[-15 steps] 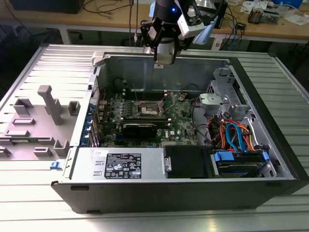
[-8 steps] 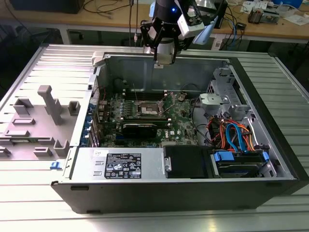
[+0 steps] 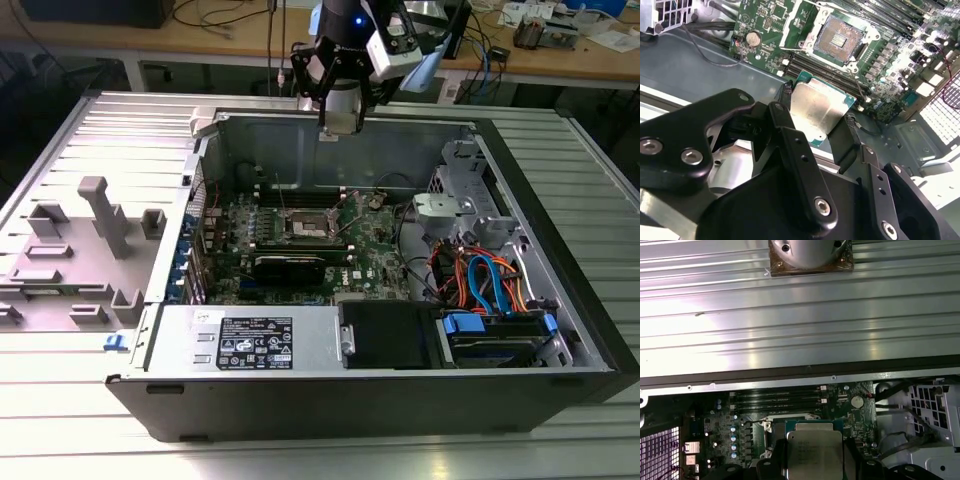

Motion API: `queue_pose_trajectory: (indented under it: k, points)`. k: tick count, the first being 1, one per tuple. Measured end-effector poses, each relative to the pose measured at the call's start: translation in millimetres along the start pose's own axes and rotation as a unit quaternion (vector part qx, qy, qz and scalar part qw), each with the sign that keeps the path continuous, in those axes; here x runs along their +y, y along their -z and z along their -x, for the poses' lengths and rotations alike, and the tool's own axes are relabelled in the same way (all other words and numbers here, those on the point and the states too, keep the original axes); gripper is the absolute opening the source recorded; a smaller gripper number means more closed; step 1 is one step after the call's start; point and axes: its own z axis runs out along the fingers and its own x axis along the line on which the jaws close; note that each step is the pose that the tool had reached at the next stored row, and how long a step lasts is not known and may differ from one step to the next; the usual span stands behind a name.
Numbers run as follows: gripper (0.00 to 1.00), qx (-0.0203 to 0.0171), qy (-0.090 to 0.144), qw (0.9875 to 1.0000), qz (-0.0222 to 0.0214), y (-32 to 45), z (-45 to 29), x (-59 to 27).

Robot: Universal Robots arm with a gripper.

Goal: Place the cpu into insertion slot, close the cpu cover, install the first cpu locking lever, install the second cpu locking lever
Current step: 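Place the cpu into insertion slot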

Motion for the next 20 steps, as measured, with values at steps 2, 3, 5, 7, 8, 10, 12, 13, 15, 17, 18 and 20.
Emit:
queue_pose_trajectory:
  k: [2, 3, 5, 7, 8, 10, 12, 13, 15, 17, 18, 20]
  points:
    - [0.54, -0.0007, -0.008, 1.0000, -0.0001, -0.2, 0.1, -0.1]
    - [0.54, -0.0010, -0.012, 0.9999, 0.0000, -0.3, 0.1, -0.2]
    - [0.54, -0.0021, -0.024, 0.9997, 0.0004, -0.8, 0.0, -0.2]
    - [0.54, -0.0027, -0.031, 0.9995, 0.0006, -1.3, -0.4, -0.7]
    - [0.54, -0.0028, -0.032, 0.9995, 0.0006, -1.3, -2.0, -1.5]
    - [0.54, -0.0027, -0.032, 0.9995, 0.0006, -1.4, -3.7, -2.0]
    - [0.54, -0.0027, -0.031, 0.9995, 0.0005, -1.3, -4.3, -2.1]
    - [0.54, -0.0027, -0.031, 0.9995, 0.0005, -1.3, -4.6, -2.2]
    - [0.54, -0.0027, -0.032, 0.9995, 0.0006, -1.4, -4.8, -2.2]
    - [0.54, -0.0027, -0.032, 0.9995, 0.0006, -1.3, -4.8, -2.5]
    - [0.54, -0.0027, -0.032, 0.9995, 0.0006, -1.3, -4.8, -2.7]
    - [0.54, -0.0027, -0.032, 0.9995, 0.0005, -1.3, -4.8, -3.0]
